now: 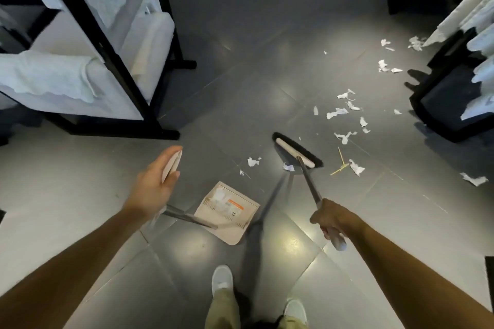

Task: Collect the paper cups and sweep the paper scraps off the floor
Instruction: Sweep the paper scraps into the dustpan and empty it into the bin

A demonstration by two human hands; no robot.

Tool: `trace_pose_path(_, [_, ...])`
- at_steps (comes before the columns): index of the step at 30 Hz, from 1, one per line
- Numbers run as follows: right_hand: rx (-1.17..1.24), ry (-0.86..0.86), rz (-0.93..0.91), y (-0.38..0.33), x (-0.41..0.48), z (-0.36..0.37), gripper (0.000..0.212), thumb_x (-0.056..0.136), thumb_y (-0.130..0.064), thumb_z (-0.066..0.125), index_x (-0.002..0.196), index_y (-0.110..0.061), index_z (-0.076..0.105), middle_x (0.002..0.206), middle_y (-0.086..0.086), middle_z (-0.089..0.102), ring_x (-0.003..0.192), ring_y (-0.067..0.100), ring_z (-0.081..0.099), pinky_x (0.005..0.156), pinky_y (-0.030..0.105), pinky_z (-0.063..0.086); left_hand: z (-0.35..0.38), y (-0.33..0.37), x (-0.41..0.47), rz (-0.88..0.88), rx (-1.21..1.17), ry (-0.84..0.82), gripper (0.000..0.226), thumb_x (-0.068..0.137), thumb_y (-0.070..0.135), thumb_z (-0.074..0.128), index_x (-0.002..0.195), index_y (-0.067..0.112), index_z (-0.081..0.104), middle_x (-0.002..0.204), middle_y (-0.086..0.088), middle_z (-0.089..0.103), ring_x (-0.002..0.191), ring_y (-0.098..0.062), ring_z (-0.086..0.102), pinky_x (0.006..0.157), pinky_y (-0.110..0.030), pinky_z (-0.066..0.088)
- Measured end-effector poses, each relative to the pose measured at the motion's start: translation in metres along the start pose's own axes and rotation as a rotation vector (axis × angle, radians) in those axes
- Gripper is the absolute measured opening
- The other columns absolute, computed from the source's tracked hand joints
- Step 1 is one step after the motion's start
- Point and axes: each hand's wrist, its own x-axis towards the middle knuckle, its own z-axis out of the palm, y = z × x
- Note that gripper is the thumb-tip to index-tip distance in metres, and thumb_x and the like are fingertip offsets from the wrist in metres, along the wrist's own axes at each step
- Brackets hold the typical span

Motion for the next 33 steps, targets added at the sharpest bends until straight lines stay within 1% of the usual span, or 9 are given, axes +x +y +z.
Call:
trace_pose_path(2, [-0.052,-0.03,-0.049,-0.021,-0.003,0.005,0.01,0.09,-0.007,0.056,0.084,-0.007,0.048,0.069,0.005,0.052,0.055,0.012,0.05,0.05,0.019,0.043,-0.005,-0.002,0.012,0.026,-0.029,-0.059,0.045,0.097,0.018,0.048,0.125,0.053,0.042,0.134,-0.011,0.052,0.103,-0.053,0.053,0.085,-0.062,0.045])
trace_pose_path(6, [-0.03,-0.081,-0.053,-0.06,-0.013,0.016,0.014,0.088,-0.003,0.054,0.101,0.002,0.054,0.087,0.014,0.058,0.063,0.017,0.053,0.064,0.026,0.046,-0.009,-0.002,0.036,0.126,0.03,-0.014,0.047,0.097,0.012,0.048,0.136,0.038,0.041,0.137,-0.003,0.049,0.123,-0.024,0.047,0.1,-0.033,0.035])
trace_pose_path(9, [-0.017,-0.12,-0.042,-0.085,-0.025,0.028,0.034,0.086,0.001,0.051,0.12,0.001,0.046,0.093,0.019,0.055,0.071,0.023,0.053,0.067,0.031,0.045,-0.013,0.001,0.054,0.11,0.058,-0.028,0.048,0.097,0.012,0.047,0.139,0.034,0.039,0.138,-0.006,0.048,0.124,-0.027,0.047,0.102,-0.037,0.037])
trace_pose_path(13, [-0.023,-0.166,-0.033,-0.107,-0.049,0.051,0.036,0.088,-0.001,0.049,0.124,-0.004,0.045,0.085,0.014,0.055,0.063,0.018,0.051,0.061,0.027,0.045,-0.012,0.007,0.072,0.138,0.089,-0.046,0.049,0.098,0.014,0.045,0.14,0.037,0.035,0.129,-0.01,0.052,0.113,-0.029,0.052,0.096,-0.042,0.042])
trace_pose_path(16, [0.141,-0.25,0.08,-0.114,-0.079,0.056,0.024,0.09,-0.005,0.05,0.114,-0.008,0.05,0.067,0.007,0.05,0.048,0.011,0.042,0.047,0.02,0.039,-0.007,0.015,0.083,0.112,0.058,-0.075,0.049,0.098,0.015,0.044,0.138,0.042,0.034,0.127,-0.01,0.051,0.111,-0.028,0.052,0.096,-0.045,0.044])
trace_pose_path(20, [0.256,-0.261,0.08,-0.106,-0.104,0.029,0.033,0.087,0.001,0.055,0.119,-0.007,0.056,0.054,0.004,0.044,0.044,0.009,0.038,0.038,0.017,0.034,-0.006,0.026,0.096,0.153,-0.017,-0.117,0.049,0.097,0.011,0.047,0.14,0.034,0.038,0.134,-0.012,0.05,0.123,-0.029,0.046,0.104,-0.039,0.035])
trace_pose_path(24, [0.567,-0.254,0.092,-0.084,-0.116,0.002,0.039,0.09,0.004,0.05,0.125,-0.013,0.049,0.045,0.002,0.042,0.034,0.007,0.037,0.032,0.015,0.033,-0.01,0.031,0.1,0.169,-0.028,-0.164,0.048,0.097,0.01,0.046,0.138,0.036,0.039,0.134,-0.009,0.049,0.122,-0.027,0.047,0.104,-0.04,0.036])
trace_pose_path(29, [0.624,-0.123,0.033,-0.059,-0.109,-0.019,0.028,0.088,0.004,0.051,0.112,-0.01,0.055,0.047,0.003,0.044,0.035,0.009,0.039,0.034,0.015,0.033,-0.005,0.056,0.104,0.211,-0.036,-0.211,0.046,0.097,0.012,0.047,0.134,0.039,0.04,0.124,-0.008,0.052,0.106,-0.03,0.054,0.094,-0.045,0.045])
trace_pose_path(33, [0.586,0.019,0.019,-0.04,-0.092,-0.045,0.013,0.087,0.006,0.049,0.094,-0.005,0.052,0.045,0.004,0.045,0.034,0.012,0.038,0.036,0.017,0.033,0.013,0.086,0.114,0.308,-0.003,-0.23,0.045,0.096,0.011,0.049,0.132,0.037,0.042,0.131,-0.001,0.052,0.113,-0.023,0.05,0.092,-0.034,0.039])
